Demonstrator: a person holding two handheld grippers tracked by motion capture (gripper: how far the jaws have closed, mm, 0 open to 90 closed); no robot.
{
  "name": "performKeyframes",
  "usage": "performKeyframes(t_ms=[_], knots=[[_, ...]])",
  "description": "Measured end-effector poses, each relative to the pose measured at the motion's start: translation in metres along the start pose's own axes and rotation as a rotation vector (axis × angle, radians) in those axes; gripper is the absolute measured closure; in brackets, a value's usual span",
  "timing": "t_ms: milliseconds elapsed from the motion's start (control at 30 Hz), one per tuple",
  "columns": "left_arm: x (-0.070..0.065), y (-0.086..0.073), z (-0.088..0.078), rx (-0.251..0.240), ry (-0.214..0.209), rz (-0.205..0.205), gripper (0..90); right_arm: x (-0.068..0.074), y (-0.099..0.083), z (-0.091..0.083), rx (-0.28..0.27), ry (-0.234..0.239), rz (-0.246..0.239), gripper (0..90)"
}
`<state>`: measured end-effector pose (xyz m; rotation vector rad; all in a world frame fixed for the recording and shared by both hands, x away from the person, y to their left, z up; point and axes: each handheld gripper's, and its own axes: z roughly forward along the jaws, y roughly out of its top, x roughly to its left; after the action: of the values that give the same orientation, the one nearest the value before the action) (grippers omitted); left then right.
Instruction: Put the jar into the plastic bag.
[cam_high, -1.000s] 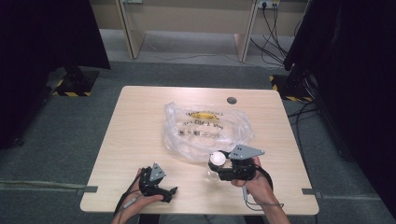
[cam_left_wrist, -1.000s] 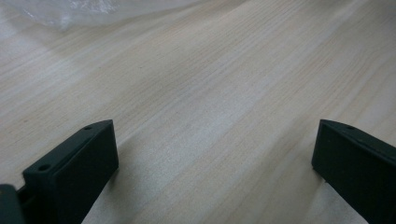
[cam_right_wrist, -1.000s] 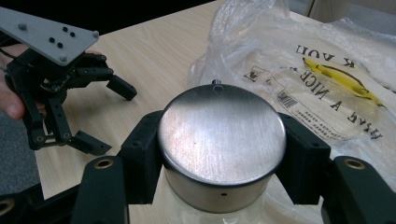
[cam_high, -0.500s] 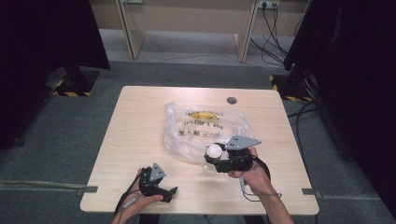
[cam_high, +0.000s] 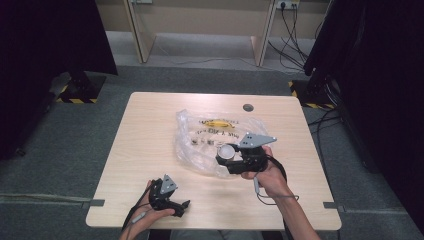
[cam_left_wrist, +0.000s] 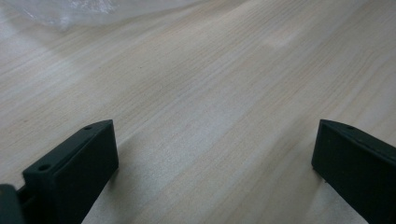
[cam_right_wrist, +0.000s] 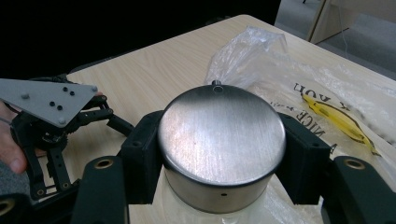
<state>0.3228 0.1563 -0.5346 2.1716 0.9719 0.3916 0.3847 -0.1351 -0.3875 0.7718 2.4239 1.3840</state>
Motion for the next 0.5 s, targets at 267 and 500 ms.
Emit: performKeyframes(t_ms=[267, 500], knots=[[0.000, 0.000, 0.000, 0.000, 0.000, 0.000, 0.0, -0.007, 0.017, 0.003, 0.007, -0.010, 0.001, 40.1], [0.000, 0.000, 0.000, 0.000, 0.000, 0.000, 0.0, -0.021, 0.031, 0.010, 0.014, -0.046, 0.011, 40.1]])
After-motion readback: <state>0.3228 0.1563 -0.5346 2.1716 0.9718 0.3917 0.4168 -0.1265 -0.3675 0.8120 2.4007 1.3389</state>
